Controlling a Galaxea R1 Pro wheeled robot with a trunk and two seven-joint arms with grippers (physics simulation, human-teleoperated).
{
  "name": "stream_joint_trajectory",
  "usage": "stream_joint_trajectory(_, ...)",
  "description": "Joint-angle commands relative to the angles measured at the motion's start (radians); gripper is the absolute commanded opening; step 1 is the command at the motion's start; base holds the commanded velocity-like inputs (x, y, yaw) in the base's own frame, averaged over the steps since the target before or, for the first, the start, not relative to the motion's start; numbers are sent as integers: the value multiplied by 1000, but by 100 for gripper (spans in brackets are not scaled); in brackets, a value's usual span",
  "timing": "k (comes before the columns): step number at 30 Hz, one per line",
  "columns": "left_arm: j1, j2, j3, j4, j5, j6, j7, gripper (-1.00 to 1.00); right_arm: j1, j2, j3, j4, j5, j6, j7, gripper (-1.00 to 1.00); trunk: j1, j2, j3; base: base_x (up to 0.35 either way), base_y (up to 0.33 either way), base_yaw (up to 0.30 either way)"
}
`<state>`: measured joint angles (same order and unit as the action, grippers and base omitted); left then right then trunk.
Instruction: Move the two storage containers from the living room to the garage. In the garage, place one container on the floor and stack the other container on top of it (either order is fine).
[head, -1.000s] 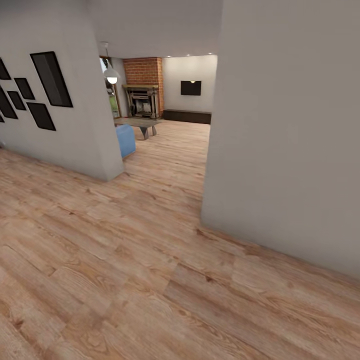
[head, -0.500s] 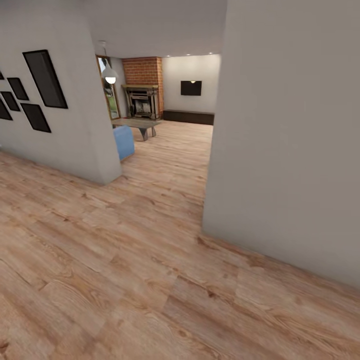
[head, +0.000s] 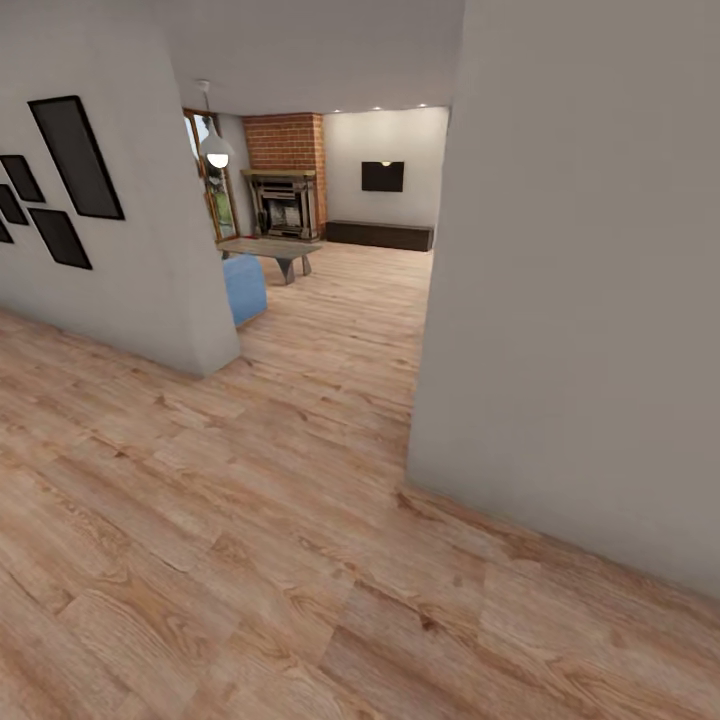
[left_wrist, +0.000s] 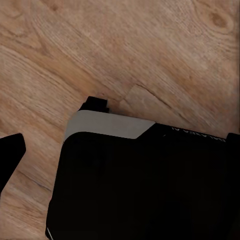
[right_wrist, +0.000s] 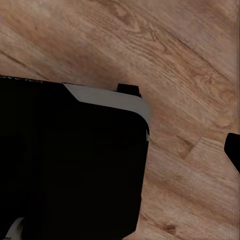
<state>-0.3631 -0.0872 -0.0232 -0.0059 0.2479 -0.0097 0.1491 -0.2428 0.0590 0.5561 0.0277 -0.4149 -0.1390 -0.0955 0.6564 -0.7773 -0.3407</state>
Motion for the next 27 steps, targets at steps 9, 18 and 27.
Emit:
stream_joint_trajectory(9,0,0,-3,0,7,-1,3,100,-1,1,8,3,-9,-7,-1,100,1,-1,-1,319,0,137)
stream_joint_trajectory(18,0,0,-3,0,8,-1,3,100,-1,1,8,3,-9,-7,-1,100,1,-1,-1,319,0,268)
stream_joint_trajectory(27,0,0,-3,0,8,-1,3,100,-1,1,8,3,-8,-7,-1,100,1,-1,-1,319,0,270)
